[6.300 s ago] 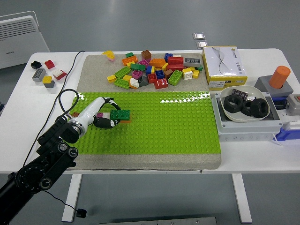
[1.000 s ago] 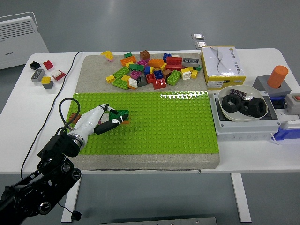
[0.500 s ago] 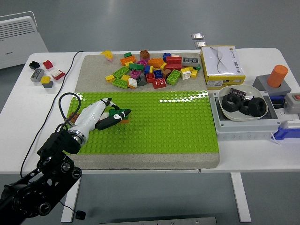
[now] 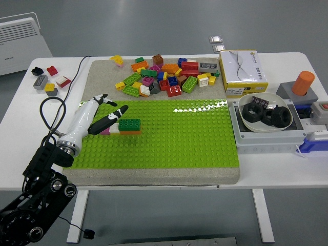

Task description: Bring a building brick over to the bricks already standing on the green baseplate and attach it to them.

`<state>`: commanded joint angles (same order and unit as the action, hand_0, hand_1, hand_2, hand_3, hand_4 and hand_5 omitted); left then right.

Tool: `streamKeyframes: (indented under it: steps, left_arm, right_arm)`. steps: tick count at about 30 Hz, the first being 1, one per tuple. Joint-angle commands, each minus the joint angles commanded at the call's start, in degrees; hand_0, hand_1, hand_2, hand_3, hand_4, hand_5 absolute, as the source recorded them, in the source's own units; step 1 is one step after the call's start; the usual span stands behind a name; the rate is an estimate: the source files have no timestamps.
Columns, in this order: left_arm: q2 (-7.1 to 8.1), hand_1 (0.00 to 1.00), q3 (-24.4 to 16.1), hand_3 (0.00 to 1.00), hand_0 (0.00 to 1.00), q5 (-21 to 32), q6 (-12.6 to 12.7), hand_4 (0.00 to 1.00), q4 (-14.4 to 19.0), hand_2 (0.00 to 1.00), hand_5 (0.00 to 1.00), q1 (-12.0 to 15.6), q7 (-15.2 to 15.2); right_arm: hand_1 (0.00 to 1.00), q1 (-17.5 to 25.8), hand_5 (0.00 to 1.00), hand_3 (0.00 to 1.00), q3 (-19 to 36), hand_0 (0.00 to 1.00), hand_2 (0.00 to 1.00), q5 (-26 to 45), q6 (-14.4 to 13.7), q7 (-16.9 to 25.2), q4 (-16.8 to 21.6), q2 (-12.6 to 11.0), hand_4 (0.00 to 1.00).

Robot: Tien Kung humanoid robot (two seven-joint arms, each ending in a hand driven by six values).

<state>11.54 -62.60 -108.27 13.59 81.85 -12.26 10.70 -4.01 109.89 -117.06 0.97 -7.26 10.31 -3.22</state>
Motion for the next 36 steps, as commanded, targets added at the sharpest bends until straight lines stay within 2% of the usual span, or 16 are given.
streamKeyframes:
  steps: [2, 3, 5, 8, 9, 13, 14, 20, 21, 22, 31, 36]
  left_arm:
    - [0.32, 0.909, -1.93, 0.704, 0.953, 1.63, 1.36, 0.897, -0.05, 0.900, 0.977, 1.82, -2.13]
    - [0.42, 0.830, -2.95, 0.850, 0.867, 2.42, 2.10, 0.849, -0.06, 0.866, 0.689, 2.77, -3.29]
    - [0.40, 0.830, -5.21, 0.850, 0.867, 3.88, 3.56, 0.849, -0.09, 0.866, 0.689, 4.90, -6.03]
    - [-0.07, 0.830, -6.74, 0.850, 0.867, 4.26, 4.16, 0.849, -0.44, 0.866, 0.689, 6.30, -8.10]
    - [-0.32, 0.821, -7.13, 0.876, 0.859, 4.20, 4.18, 0.831, -0.65, 0.864, 0.418, 6.63, -8.49]
    - [-0.93, 0.821, -8.45, 0.876, 0.859, 2.40, 3.16, 0.831, -1.71, 0.864, 0.418, 7.25, -8.28]
    - [-0.91, 0.853, -8.81, 0.903, 0.873, 1.58, 2.62, 0.851, -1.99, 0.925, 0.275, 7.32, -7.59]
    - [-0.56, 0.853, -11.29, 0.903, 0.873, -3.27, -0.05, 0.851, -3.73, 0.925, 0.275, 7.69, -2.53]
    - [-0.56, 0.930, -11.63, 0.914, 0.924, -3.84, -0.32, 0.878, -4.08, 0.979, 0.238, 7.70, -1.86]
    - [-0.58, 0.930, -11.92, 0.914, 0.924, -4.43, -0.39, 0.878, -4.53, 0.979, 0.238, 7.69, -1.21]
    - [-0.89, 0.952, -11.97, 0.874, 0.931, -5.72, 2.70, 0.879, -6.09, 0.987, 0.237, 7.52, 1.12]
    - [-0.98, 0.956, -10.93, 0.856, 0.929, -4.65, 2.97, 0.870, -6.43, 0.990, 0.248, 6.89, 1.99]
  right_arm:
    - [0.709, 0.16, 0.839, 0.765, 0.52, 0.514, 0.743, -0.55, 0.15, 0.04, 0.00, 0.19, 0.808]
    - [0.705, 0.26, 0.842, 0.766, 0.53, 0.514, 0.747, -0.59, 0.19, 0.04, 0.00, 0.29, 0.806]
    - [0.705, 0.49, 0.842, 0.766, -0.01, 0.514, 0.747, -0.14, 0.19, -0.05, 0.00, 0.58, 0.806]
    - [0.705, 0.74, 0.842, 0.766, -1.07, 0.514, 0.747, 0.61, 0.07, -0.21, 0.00, 0.97, 0.806]
    - [0.706, 0.81, 0.863, 0.765, -1.48, 0.514, 0.747, 0.86, 0.01, -0.28, 0.00, 1.13, 0.796]
    - [0.706, 0.96, 0.863, 0.765, -2.70, 0.514, 0.747, 1.46, -0.32, -0.60, 0.00, 1.70, 0.796]
    - [0.706, 0.97, 0.856, 0.765, -2.98, 0.514, 0.746, 1.64, -0.40, -0.67, 0.00, 1.82, 0.797]
    - [0.706, 1.01, 0.856, 0.765, -4.01, 0.514, 0.746, 2.47, -0.71, -0.93, 0.00, 2.26, 0.797]
    - [0.705, 1.02, 0.851, 0.765, -4.09, 0.514, 0.746, 2.53, -0.73, -0.96, 0.00, 2.29, 0.798]
    - [0.705, 1.00, 0.851, 0.765, -4.20, 0.514, 0.746, 2.61, -0.75, -0.99, 0.00, 2.30, 0.798]
    - [0.705, 0.87, 0.852, 0.765, -4.01, 0.514, 0.747, 2.18, -0.74, -1.05, 0.00, 2.12, 0.798]
    - [0.705, 0.72, 0.851, 0.765, -2.70, 0.514, 0.745, 1.07, -0.68, -0.93, 0.00, 2.03, 0.798]
